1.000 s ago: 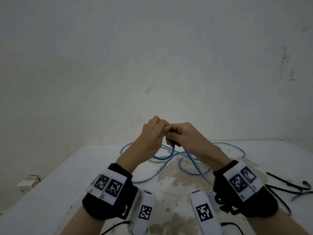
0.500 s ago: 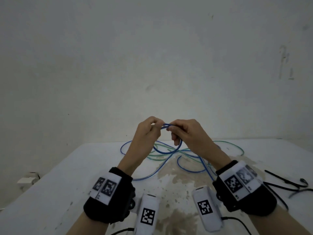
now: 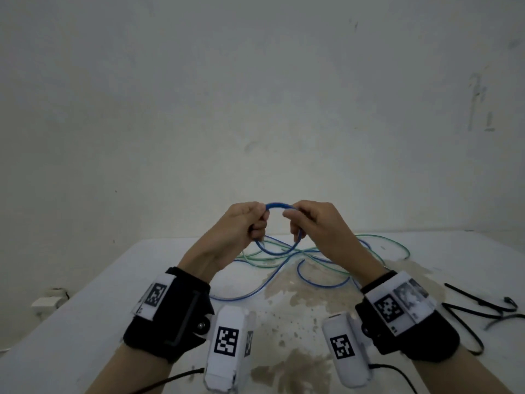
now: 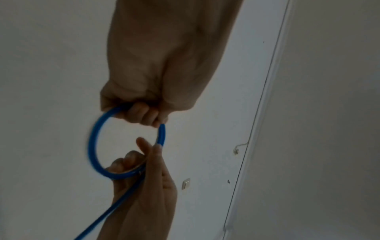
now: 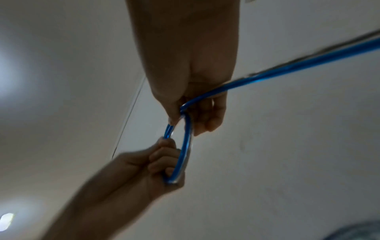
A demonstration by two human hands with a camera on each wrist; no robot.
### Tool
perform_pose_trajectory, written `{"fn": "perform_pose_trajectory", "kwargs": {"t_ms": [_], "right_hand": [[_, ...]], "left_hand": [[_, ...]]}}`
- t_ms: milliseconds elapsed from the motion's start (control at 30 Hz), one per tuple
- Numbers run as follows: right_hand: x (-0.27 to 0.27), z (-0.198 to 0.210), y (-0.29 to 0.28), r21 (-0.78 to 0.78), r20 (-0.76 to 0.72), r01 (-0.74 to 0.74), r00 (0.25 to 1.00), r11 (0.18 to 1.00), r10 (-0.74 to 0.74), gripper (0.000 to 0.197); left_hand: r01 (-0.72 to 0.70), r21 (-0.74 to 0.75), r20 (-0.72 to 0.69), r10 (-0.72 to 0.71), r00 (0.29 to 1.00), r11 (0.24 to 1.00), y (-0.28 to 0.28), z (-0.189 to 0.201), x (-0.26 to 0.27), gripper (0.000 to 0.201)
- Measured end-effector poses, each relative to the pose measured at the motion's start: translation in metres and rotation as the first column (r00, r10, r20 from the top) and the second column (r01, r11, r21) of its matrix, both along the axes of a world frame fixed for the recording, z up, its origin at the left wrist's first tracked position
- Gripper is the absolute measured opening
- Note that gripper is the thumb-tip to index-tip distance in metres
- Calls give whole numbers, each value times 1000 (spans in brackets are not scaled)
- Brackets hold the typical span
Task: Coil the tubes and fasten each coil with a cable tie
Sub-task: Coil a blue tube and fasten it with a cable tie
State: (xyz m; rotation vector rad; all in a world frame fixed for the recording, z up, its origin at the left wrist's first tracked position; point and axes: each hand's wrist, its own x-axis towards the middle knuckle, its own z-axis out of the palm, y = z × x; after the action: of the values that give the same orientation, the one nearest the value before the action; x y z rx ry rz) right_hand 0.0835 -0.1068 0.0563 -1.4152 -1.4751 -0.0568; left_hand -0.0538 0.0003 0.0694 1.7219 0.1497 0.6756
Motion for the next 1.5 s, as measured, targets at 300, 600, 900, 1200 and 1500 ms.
{"fn": "perform_pose_trajectory", "kwargs": {"t_ms": [300, 600, 900, 1200, 1500], "right_hand": [[-4, -2, -16, 34, -542, -300, 796, 953, 270, 25], [1, 23, -24, -94, -534, -399, 793, 912, 292, 23], [-10, 12, -18, 181, -711, -358, 596, 916, 373, 26], [-8, 9, -24, 183, -701, -449, 564, 874, 436, 24], [-14, 4, -18, 171, -608, -314, 712, 934, 351, 28]], "left_hand": [[65, -32, 196, -58, 979, 997, 10, -32, 4, 22], [161, 111, 30, -165, 986, 981, 5, -10, -6, 33], [199, -226, 330, -117, 937, 954, -19, -27, 14, 26], [313, -283, 351, -206, 913, 907, -12, -37, 12, 14], [-80, -64, 265, 94, 960, 995, -26, -30, 15, 27]]}}
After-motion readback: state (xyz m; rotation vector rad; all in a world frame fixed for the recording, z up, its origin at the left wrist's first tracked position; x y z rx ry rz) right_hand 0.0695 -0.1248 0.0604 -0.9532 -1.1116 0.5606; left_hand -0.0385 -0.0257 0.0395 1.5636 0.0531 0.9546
